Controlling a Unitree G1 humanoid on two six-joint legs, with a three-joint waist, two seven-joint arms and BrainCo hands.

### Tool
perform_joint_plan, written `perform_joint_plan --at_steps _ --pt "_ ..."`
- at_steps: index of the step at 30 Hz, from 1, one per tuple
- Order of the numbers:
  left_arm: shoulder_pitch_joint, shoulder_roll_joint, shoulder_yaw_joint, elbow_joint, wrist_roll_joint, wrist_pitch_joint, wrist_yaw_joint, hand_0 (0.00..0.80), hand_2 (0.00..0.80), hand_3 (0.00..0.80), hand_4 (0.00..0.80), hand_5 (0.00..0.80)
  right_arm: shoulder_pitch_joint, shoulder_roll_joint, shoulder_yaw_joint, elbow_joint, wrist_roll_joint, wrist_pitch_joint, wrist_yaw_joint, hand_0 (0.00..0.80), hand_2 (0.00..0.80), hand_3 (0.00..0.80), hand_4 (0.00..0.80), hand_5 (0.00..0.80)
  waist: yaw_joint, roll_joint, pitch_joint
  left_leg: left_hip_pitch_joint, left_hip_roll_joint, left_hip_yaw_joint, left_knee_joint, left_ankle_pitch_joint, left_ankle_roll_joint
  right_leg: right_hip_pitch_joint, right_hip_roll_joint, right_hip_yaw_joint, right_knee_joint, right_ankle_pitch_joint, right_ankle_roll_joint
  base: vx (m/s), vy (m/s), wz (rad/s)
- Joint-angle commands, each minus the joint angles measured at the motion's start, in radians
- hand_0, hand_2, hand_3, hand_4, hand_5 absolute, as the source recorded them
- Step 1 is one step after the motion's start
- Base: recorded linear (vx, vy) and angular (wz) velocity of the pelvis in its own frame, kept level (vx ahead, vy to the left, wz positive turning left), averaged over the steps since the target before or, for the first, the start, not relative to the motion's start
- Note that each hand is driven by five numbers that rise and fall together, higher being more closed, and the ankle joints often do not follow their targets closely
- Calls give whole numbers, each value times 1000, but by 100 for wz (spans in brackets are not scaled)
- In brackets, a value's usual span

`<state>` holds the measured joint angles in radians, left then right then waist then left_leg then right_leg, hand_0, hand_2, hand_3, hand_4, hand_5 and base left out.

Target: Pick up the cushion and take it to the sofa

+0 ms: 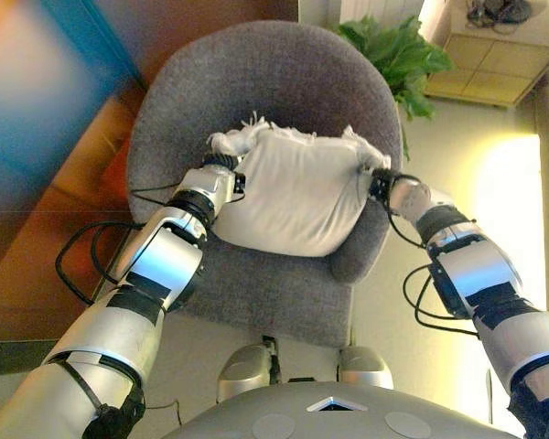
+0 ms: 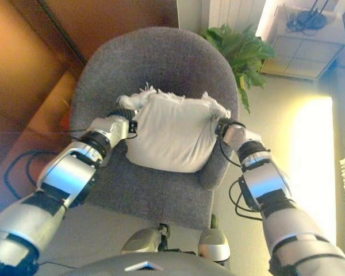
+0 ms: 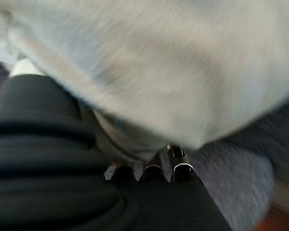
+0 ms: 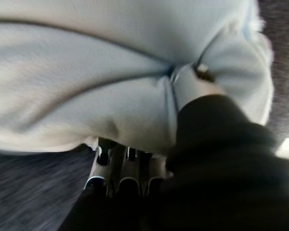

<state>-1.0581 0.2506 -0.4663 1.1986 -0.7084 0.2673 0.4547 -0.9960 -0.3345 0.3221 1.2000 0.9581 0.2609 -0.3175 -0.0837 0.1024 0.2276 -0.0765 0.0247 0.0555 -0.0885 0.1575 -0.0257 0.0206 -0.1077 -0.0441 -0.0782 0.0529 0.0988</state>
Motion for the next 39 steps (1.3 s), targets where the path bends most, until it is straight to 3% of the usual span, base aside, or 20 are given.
perform_joint_plan --at_steps 1,9,17,22,25,27,33,36,39 --pt "-149 -47 30 37 -55 -148 22 0 0 0 0 0 -225 -110 -37 9 -24 -240 -103 0 0 0 0 0 -16 -32 30 73 8 22 16 -107 -82 -55 -25 16 8 33 28 0 0 0" --pt "-126 63 50 -18 -55 -227 37 0 0 0 0 0 -200 -202 -28 -82 -96 -372 -116 0 0 0 0 0 -16 -45 26 73 17 27 17 -114 -86 -58 -24 7 15 17 30 24 -47 -3" --pt "110 234 175 -317 -7 -395 148 0 0 0 0 0 26 -309 -154 -415 -197 -499 -136 0 0 0 0 0 6 -52 -13 105 15 15 24 -136 -80 -20 -25 -17 22 -9 27 97 -49 -3" --pt "347 268 306 -566 171 -515 171 0 0 0 0 0 293 -357 -305 -624 -414 -480 -217 0 0 0 0 0 32 -68 -40 134 11 -3 27 -140 -71 24 -18 -42 16 -10 17 89 -62 -1" --pt "485 277 361 -694 275 -507 180 0 0 0 0 0 447 -367 -383 -684 -447 -465 -244 0 0 0 0 0 52 -78 -70 165 10 -12 21 -146 -66 60 -12 -54 7 -12 13 130 -63 3" --pt "538 281 383 -681 251 -492 193 0 0 0 0 0 484 -377 -411 -671 -438 -462 -295 0 0 0 0 0 63 -84 -92 190 8 -14 16 -151 -65 86 -6 -63 0 -14 14 128 -59 4" --pt "557 340 420 -607 242 -574 228 0 0 0 0 0 461 -383 -423 -698 -475 -457 -354 0 0 0 0 0 73 -83 -128 232 7 -12 6 -160 -64 130 -2 -75 -9 -24 13 73 -4 5" --pt "650 341 481 -660 259 -608 207 0 0 0 0 0 551 -363 -467 -791 -543 -452 -348 0 0 0 0 0 76 -82 -142 244 9 -10 2 -166 -60 141 -3 -83 -9 -32 12 0 10 2" --pt "819 296 551 -784 282 -614 149 0 0 0 0 0 741 -312 -557 -884 -639 -454 -302 0 0 0 0 0 83 -86 -150 242 12 -11 1 -162 -56 142 -6 -91 -9 -31 11 -80 16 4"
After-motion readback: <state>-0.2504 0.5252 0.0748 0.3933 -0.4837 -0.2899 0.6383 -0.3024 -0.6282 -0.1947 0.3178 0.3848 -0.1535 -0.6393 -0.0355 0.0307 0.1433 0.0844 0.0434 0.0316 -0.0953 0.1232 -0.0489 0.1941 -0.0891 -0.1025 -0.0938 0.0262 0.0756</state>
